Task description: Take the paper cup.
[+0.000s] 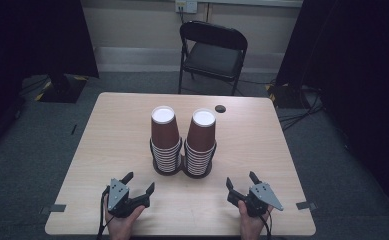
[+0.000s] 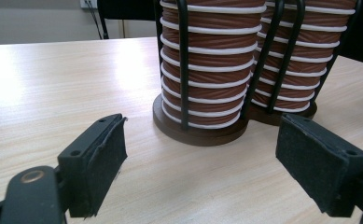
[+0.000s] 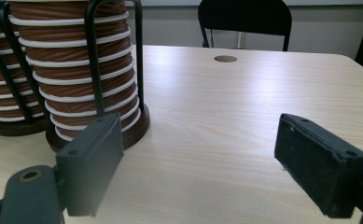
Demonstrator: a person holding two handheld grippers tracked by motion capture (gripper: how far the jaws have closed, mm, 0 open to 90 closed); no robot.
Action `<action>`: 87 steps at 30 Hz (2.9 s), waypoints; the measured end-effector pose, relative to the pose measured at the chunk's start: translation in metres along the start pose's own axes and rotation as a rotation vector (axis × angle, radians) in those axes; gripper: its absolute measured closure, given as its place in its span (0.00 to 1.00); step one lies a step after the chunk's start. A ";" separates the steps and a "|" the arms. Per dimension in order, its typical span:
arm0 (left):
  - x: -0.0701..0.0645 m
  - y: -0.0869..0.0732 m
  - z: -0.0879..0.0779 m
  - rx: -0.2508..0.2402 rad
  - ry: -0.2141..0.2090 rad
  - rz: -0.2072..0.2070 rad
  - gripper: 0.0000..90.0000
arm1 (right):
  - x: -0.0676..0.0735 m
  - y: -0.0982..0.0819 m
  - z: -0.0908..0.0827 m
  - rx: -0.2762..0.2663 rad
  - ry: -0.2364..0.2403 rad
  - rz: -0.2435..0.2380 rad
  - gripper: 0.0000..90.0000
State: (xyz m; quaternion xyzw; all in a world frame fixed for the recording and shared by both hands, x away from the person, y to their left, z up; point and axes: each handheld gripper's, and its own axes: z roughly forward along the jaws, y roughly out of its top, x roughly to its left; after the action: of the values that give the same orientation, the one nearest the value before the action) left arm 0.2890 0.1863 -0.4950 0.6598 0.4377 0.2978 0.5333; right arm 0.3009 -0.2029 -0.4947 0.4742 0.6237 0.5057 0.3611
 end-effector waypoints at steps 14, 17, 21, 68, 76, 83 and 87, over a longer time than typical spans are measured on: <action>-0.002 0.011 -0.001 -0.007 -0.020 0.001 0.24 | 0.000 -0.001 -0.001 -0.020 -0.041 0.027 0.24; -0.003 0.012 -0.001 -0.006 -0.037 -0.005 0.23 | 0.000 -0.001 -0.001 -0.022 -0.036 0.019 0.23; -0.007 0.013 0.000 0.011 -0.034 0.012 0.23 | 0.001 -0.001 -0.002 -0.034 -0.024 0.007 0.22; -0.058 0.085 0.020 -0.037 -0.298 0.166 0.19 | 0.000 -0.001 -0.003 -0.020 0.022 -0.001 0.15; -0.062 0.097 0.026 -0.048 -0.295 0.164 0.19 | 0.000 -0.001 -0.003 -0.020 0.023 0.004 0.15; -0.059 0.106 0.034 -0.043 -0.301 0.143 0.19 | -0.001 -0.001 -0.002 -0.018 0.027 0.010 0.15; -0.055 0.109 0.036 -0.048 -0.294 0.135 0.19 | -0.001 -0.001 -0.002 -0.018 0.028 0.012 0.15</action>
State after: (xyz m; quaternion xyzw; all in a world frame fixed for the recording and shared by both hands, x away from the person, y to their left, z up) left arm 0.3238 0.1161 -0.3945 0.7111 0.3024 0.2434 0.5862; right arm 0.2989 -0.2049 -0.4951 0.4676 0.6210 0.5202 0.3537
